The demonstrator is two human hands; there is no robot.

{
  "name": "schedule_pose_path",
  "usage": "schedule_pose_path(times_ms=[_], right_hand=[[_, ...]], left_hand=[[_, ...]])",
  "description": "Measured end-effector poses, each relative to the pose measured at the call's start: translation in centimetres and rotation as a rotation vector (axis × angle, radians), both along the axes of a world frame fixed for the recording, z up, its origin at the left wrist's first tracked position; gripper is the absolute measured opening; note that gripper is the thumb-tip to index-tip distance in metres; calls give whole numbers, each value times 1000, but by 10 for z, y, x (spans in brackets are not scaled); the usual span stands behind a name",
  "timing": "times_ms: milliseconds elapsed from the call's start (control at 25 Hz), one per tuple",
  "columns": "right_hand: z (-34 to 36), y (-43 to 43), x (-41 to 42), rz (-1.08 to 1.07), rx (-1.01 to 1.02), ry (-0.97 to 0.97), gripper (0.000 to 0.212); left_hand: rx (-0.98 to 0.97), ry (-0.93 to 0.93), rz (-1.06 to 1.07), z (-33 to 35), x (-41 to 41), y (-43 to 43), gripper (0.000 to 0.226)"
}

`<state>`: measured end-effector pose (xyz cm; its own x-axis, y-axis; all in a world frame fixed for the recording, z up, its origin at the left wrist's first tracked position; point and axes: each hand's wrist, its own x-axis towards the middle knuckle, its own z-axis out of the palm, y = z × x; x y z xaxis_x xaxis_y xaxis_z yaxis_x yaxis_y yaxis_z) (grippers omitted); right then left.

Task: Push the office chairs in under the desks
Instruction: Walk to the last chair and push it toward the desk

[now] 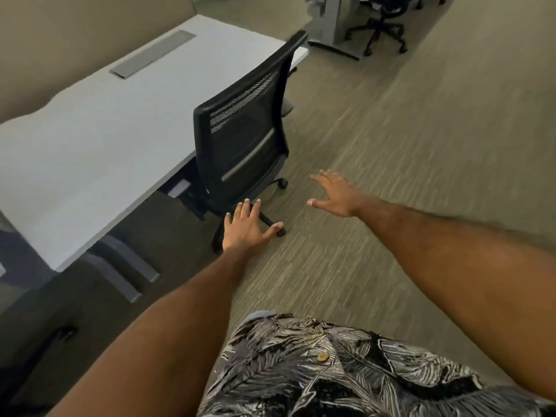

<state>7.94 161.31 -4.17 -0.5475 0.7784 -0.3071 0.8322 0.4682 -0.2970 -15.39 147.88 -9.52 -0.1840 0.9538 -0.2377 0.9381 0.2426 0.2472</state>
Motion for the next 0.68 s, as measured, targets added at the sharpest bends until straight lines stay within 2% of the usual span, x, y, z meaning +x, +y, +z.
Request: schedule_pose_path(times_ms=[200, 400, 560, 680], right_hand=[[27, 110, -26, 83, 78, 35, 80], [43, 205, -51, 92, 173, 118, 80], [58, 275, -68, 165, 317, 226, 79], [67, 328, -92, 261, 404, 302, 79]], left_hand=[[138, 8, 97, 25, 7, 101, 104], [310, 87, 32, 48, -4, 188, 97], [535, 215, -87, 72, -9, 229, 83], [573, 348, 10, 101, -25, 265, 83]])
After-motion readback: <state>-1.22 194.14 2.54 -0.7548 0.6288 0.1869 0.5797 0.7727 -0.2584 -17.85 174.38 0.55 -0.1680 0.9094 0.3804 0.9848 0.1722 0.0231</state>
